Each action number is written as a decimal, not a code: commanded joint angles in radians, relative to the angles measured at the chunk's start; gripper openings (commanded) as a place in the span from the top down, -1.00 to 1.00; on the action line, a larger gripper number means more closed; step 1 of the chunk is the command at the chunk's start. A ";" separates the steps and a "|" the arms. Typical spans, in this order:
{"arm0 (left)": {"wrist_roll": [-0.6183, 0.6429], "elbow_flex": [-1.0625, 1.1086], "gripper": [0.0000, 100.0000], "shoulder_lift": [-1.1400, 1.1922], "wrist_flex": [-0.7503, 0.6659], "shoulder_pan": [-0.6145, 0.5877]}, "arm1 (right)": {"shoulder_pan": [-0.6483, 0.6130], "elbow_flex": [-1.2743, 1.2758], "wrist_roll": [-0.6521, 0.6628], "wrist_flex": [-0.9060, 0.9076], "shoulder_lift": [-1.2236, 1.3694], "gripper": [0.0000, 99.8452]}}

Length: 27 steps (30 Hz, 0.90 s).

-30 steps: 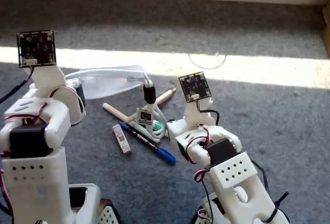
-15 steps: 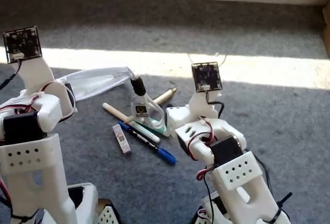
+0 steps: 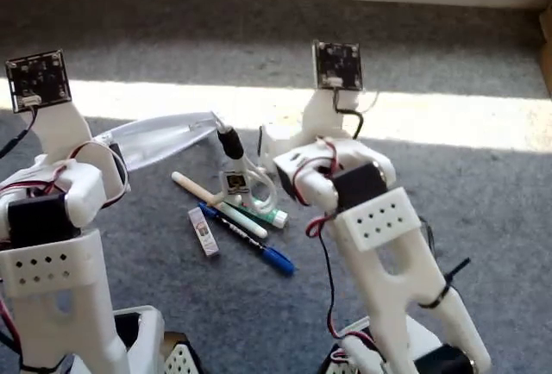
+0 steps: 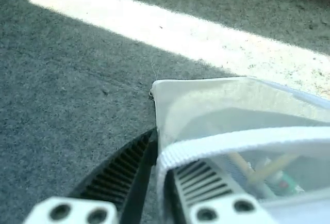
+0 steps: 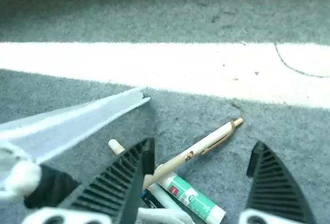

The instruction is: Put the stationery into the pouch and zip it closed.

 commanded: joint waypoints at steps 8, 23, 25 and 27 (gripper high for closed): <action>0.014 0.035 0.99 0.018 -0.068 -0.016 | 0.004 -0.558 -0.296 0.326 0.424 0.47; 0.014 0.035 0.99 0.018 -0.081 -0.016 | 0.010 -0.619 -0.502 0.297 0.700 0.47; 0.014 0.035 0.99 0.018 -0.081 -0.016 | 0.010 -0.619 -0.502 0.285 0.725 0.47; 0.014 0.035 0.99 0.018 -0.080 -0.016 | 0.016 -0.619 -0.502 0.268 0.753 0.47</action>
